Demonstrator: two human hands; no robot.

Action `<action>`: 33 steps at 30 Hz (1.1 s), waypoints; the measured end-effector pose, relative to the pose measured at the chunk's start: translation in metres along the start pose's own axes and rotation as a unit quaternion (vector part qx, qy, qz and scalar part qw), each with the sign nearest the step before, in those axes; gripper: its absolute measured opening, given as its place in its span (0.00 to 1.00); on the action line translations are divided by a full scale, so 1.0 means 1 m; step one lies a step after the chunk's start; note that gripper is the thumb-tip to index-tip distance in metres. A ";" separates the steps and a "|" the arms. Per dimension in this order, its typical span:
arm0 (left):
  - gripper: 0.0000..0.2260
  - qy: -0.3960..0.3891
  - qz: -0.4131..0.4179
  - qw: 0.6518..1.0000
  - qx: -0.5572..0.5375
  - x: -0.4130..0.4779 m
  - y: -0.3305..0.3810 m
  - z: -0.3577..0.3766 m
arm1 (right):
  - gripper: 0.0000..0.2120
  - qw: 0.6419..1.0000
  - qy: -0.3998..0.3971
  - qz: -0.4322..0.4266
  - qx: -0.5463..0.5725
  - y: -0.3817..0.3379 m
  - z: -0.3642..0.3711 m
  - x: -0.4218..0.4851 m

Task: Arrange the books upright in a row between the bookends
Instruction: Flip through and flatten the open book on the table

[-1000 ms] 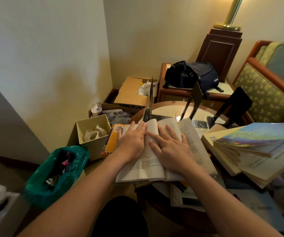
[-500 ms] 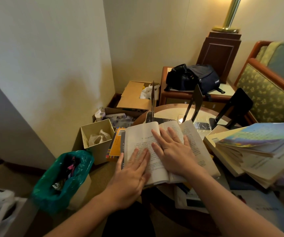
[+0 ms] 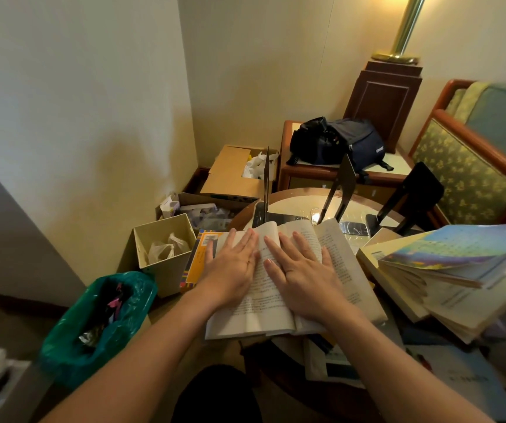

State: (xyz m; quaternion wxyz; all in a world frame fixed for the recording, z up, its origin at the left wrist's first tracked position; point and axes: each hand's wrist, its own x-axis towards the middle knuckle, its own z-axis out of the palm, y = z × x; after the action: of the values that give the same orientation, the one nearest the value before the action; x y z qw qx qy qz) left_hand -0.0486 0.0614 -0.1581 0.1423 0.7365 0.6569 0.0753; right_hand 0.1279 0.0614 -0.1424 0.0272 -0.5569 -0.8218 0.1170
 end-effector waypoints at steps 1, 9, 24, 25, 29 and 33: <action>0.24 0.004 -0.007 1.000 -0.005 0.003 0.001 0.000 | 0.28 1.000 0.000 0.001 0.001 0.000 0.000 0.000; 0.26 0.042 -0.057 0.995 -0.075 -0.037 0.009 0.023 | 0.28 1.000 -0.004 0.002 0.001 0.001 -0.001 -0.001; 0.39 0.086 -0.176 0.881 -0.430 -0.096 0.004 -0.012 | 0.32 0.999 -0.003 -0.005 0.051 0.000 -0.013 -0.027; 0.37 0.078 -0.160 0.874 -0.453 -0.096 0.003 -0.014 | 0.34 0.998 -0.001 0.001 0.057 0.000 -0.014 -0.032; 0.32 0.071 -0.109 0.853 -0.505 -0.094 0.001 -0.016 | 0.38 0.994 0.008 0.034 0.102 -0.001 -0.019 -0.054; 0.32 0.066 -0.096 0.837 -0.535 -0.092 -0.003 -0.017 | 0.40 0.982 0.050 0.049 0.173 -0.007 -0.028 -0.075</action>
State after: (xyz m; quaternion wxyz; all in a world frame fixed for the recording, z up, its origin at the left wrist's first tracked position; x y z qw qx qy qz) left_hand -0.0683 -0.0276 -0.1360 0.4768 0.4723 0.5897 0.4492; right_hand 0.1551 -0.0052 -0.1073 0.1583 -0.5887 -0.7584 0.2306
